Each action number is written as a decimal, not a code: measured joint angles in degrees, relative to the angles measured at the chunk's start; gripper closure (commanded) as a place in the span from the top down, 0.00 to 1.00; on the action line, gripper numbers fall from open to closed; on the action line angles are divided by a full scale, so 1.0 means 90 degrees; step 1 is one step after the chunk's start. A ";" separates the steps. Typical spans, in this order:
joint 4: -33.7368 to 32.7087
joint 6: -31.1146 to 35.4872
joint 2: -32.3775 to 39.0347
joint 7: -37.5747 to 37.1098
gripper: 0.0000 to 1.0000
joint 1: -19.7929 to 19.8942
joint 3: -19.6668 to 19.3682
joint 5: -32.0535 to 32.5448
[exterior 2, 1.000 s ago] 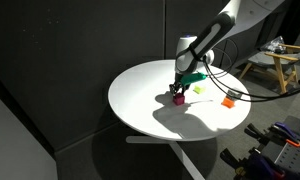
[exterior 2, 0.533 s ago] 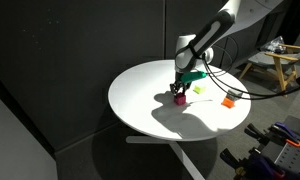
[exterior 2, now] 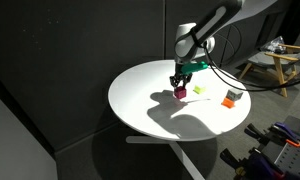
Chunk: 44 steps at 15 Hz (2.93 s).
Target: Pick up the mulberry pink block and stack it on top of the gray block
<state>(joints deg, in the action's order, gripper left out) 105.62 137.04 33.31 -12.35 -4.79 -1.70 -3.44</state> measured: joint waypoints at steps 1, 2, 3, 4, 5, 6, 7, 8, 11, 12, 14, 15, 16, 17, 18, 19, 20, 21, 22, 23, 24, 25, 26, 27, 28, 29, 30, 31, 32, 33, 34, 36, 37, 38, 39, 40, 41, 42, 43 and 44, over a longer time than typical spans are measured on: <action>0.0000 -0.0083 -0.0080 0.0000 0.30 0.0000 0.0000 0.0000; 0.0002 -0.0169 -0.0156 -0.0004 0.30 0.0000 0.0000 0.0000; 0.0008 -0.0259 -0.0240 -0.0009 0.30 0.0000 0.0000 0.0000; 0.0021 -0.0327 -0.0322 -0.0014 0.30 0.0000 0.0000 0.0000; 0.0050 -0.0391 -0.0416 -0.0018 0.30 0.0001 -0.0002 0.0000; 0.0091 -0.0442 -0.0512 -0.0019 0.30 0.0004 -0.0004 0.0000; 0.0159 -0.0474 -0.0624 -0.0019 0.30 0.0011 -0.0005 0.0000; 0.0250 -0.0482 -0.0751 -0.0019 0.30 0.0021 -0.0006 0.0000; 0.0611 -0.0484 -0.1156 -0.0018 0.30 0.0062 -0.0019 0.0000; 0.0758 -0.0484 -0.1304 -0.0018 0.30 0.0081 -0.0033 0.0000; 0.1048 -0.0484 -0.1596 -0.0018 0.30 0.0143 -0.0056 0.0000; 0.1181 -0.0484 -0.1731 -0.0018 0.30 0.0176 -0.0070 0.0001; 0.1309 -0.0484 -0.1861 -0.0018 0.30 0.0212 -0.0085 0.0002; 0.1426 -0.0484 -0.1981 -0.0018 0.30 0.0245 -0.0104 0.0002; 0.1547 -0.0484 -0.2100 -0.0018 0.30 0.0284 -0.0122 0.0003; 0.1653 -0.0484 -0.2209 -0.0017 0.30 0.0326 -0.0137 0.0003; 0.1745 -0.0483 -0.2306 -0.0017 0.30 0.0370 -0.0153 0.0003; 0.1834 -0.0479 -0.2401 -0.0017 0.30 0.0412 -0.0178 0.0003; 0.1904 -0.0476 -0.2482 -0.0017 0.30 0.0460 -0.0199 0.0003; 0.1972 -0.0474 -0.2560 -0.0017 0.30 0.0512 -0.0217 0.0003; 0.2023 -0.0471 -0.2623 -0.0017 0.30 0.0562 -0.0241 0.0003; 0.2075 -0.0469 -0.2691 -0.0017 0.30 0.0609 -0.0271 0.0003; 0.2123 -0.0466 -0.2748 -0.0017 0.30 0.0658 -0.0298 0.0003; 0.2162 -0.0464 -0.2799 -0.0017 0.30 0.0702 -0.0327 0.0003; 0.2206 -0.0464 -0.2858 -0.0017 0.30 0.0742 -0.0360 0.0003; 0.2258 -0.0464 -0.2918 -0.0017 0.30 0.0788 -0.0391 0.0003; 0.2313 -0.0464 -0.2976 -0.0017 0.30 0.0833 -0.0421 0.0003; 0.2369 -0.0464 -0.3035 -0.0017 0.30 0.0876 -0.0445 0.0003; 0.2436 -0.0464 -0.3099 -0.0017 0.30 0.0916 -0.0475 0.0003; 0.2506 -0.0464 -0.3162 -0.0017 0.30 0.0953 -0.0509 0.0003; 0.2585 -0.0464 -0.3238 -0.0017 0.30 0.0992 -0.0538 0.0003; 0.2738 -0.0464 -0.3378 -0.0017 0.30 0.1072 -0.0590 0.0003; 0.2824 -0.0464 -0.3452 -0.0017 0.30 0.1113 -0.0618 0.0003; 0.2905 -0.0464 -0.3526 -0.0017 0.30 0.1156 -0.0641 0.0003; 0.2992 -0.0464 -0.3598 -0.0017 0.30 0.1199 -0.0665 0.0003; 0.3075 -0.0463 -0.3669 -0.0017 0.30 0.1241 -0.0692 0.0003; 0.3155 -0.0462 -0.3731 -0.0017 0.30 0.1283 -0.0715 0.0003; 0.3230 -0.0454 -0.3789 -0.0017 0.30 0.1326 -0.0737 0.0003; 0.3304 -0.0439 -0.3847 -0.0017 0.30 0.1366 -0.0758 0.0003; 0.3365 -0.0396 -0.3893 -0.0017 0.30 0.1401 -0.0779 0.0003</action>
<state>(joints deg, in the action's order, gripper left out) 135.91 133.48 -1.73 -12.51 7.81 -8.71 -3.41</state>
